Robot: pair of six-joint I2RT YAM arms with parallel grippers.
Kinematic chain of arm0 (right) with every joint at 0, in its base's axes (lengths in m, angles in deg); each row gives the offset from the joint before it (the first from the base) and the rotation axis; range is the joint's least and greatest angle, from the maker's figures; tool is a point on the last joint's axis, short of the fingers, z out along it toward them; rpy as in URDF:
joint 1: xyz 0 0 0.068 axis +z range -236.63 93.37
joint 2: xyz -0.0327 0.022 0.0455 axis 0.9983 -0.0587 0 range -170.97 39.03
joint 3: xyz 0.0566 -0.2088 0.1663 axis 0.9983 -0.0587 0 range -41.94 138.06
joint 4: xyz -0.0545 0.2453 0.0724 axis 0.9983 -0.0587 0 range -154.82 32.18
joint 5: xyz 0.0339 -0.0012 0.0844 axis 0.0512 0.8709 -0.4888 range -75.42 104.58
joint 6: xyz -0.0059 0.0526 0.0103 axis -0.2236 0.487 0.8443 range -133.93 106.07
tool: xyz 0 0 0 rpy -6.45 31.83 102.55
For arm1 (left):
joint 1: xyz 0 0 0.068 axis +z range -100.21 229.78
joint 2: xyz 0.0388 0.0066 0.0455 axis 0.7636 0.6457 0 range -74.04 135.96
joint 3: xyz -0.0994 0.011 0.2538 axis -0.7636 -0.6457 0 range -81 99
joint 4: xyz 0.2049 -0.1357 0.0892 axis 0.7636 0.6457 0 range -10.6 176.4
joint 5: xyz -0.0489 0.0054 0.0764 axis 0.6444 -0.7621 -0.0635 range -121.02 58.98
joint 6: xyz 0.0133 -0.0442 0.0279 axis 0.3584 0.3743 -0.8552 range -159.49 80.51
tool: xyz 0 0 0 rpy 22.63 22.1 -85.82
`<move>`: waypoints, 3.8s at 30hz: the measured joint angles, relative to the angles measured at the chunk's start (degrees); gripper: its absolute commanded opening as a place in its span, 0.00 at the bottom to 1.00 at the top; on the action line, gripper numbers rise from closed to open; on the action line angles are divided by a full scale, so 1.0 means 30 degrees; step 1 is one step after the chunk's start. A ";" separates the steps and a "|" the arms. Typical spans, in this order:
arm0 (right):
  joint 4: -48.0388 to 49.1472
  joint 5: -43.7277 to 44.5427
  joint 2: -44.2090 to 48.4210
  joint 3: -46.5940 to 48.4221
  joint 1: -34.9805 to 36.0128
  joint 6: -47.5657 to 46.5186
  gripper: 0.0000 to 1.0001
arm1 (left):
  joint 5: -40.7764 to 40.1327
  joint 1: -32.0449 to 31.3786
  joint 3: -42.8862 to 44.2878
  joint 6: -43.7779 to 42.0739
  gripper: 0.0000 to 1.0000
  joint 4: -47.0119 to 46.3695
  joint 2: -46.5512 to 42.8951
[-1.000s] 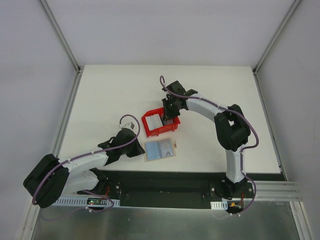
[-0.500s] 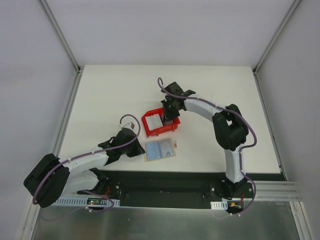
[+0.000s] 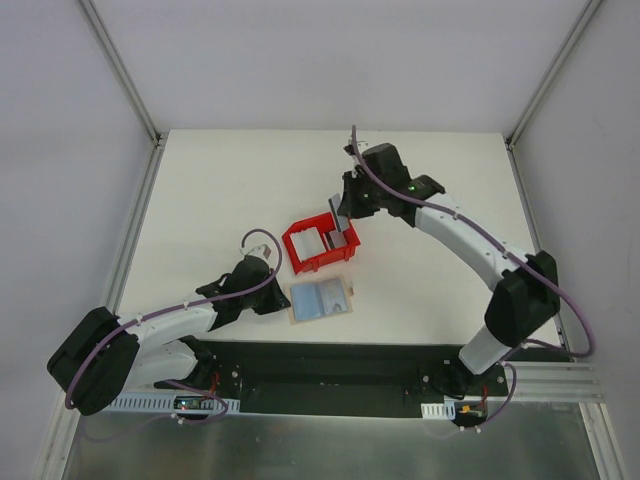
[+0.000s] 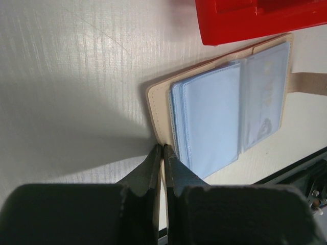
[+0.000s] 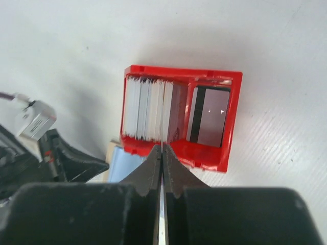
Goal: Put the credit cards into the card holder
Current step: Insert the credit card into the card slot.
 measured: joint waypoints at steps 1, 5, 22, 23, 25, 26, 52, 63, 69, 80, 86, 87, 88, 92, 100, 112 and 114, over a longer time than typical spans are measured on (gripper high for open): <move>0.0204 -0.0160 0.0670 -0.0459 -0.0051 0.0080 0.00 | 0.0095 0.0000 0.0000 -0.0058 0.00 0.0007 0.0000; 0.2025 -0.1807 0.3920 -0.4539 -0.0197 0.1508 0.01 | 0.0393 0.0000 0.0000 -0.0561 0.00 -0.0015 0.0007; 1.1948 -0.4612 0.4772 -1.6713 0.2368 0.9916 0.01 | 0.2149 0.0117 0.0153 -0.1625 0.00 -0.0743 0.0860; 1.2364 -0.4605 0.4590 -1.6764 0.2390 1.0091 0.01 | 0.2164 0.0117 0.0153 -0.1625 0.00 -0.0772 0.0874; 1.3406 -0.4626 0.4167 -1.6961 0.2426 1.0499 0.00 | 0.2171 0.0117 0.0153 -0.1610 0.00 -0.0794 0.0882; 1.3814 -0.4626 0.3956 -1.7048 0.2426 1.0644 0.00 | 0.2171 0.0117 0.0153 -0.1559 0.00 -0.0794 0.0889; 1.7362 -0.4473 0.3162 -1.9220 0.2528 1.2152 0.00 | 0.2149 0.0117 0.0095 -0.0896 0.00 -0.0845 0.0896; 2.0130 -0.4648 0.2506 -2.0130 0.2688 1.3289 0.00 | 0.2149 0.0117 0.0000 -0.0656 0.00 -0.1005 0.0889; 2.0859 -0.4736 0.2149 -2.0320 0.2776 1.3602 0.00 | 0.2149 0.0117 -0.0044 -0.0517 0.00 -0.1086 0.0896; 2.1281 -0.4860 0.1632 -2.0291 0.2776 1.3529 0.01 | 0.2142 0.0117 -0.0080 -0.0474 0.00 -0.1137 0.0889; 2.0852 -0.4932 0.1625 -2.0094 0.2761 1.3559 0.00 | 0.2142 0.0117 -0.0109 -0.0466 0.00 -0.1151 0.0852; 2.0793 -0.4954 0.1610 -2.0057 0.2761 1.3573 0.00 | 0.2142 0.0117 -0.0109 -0.0466 0.00 -0.1151 0.0852; 2.0764 -0.4976 0.1581 -2.0014 0.2769 1.3588 0.00 | 0.2142 0.0117 -0.0109 -0.0459 0.00 -0.1158 0.0852; 2.0808 -0.5005 0.0991 -1.9555 0.2973 1.3974 0.01 | 0.2142 0.0117 -0.0109 -0.0466 0.00 -0.1173 0.0860; 2.1026 -0.4663 0.0517 -1.9059 0.3636 1.4673 0.16 | 0.2142 0.0117 -0.0109 -0.0459 0.00 -0.1173 0.0860; 1.5730 -0.2171 0.2943 -1.7894 0.3920 1.2488 0.43 | 0.2149 0.0117 -0.0124 -0.0444 0.00 -0.1253 0.0874; 1.5103 -0.2106 0.2951 -1.7580 0.3956 1.2211 0.43 | 0.2149 0.0117 -0.0124 -0.0444 0.00 -0.1253 0.0882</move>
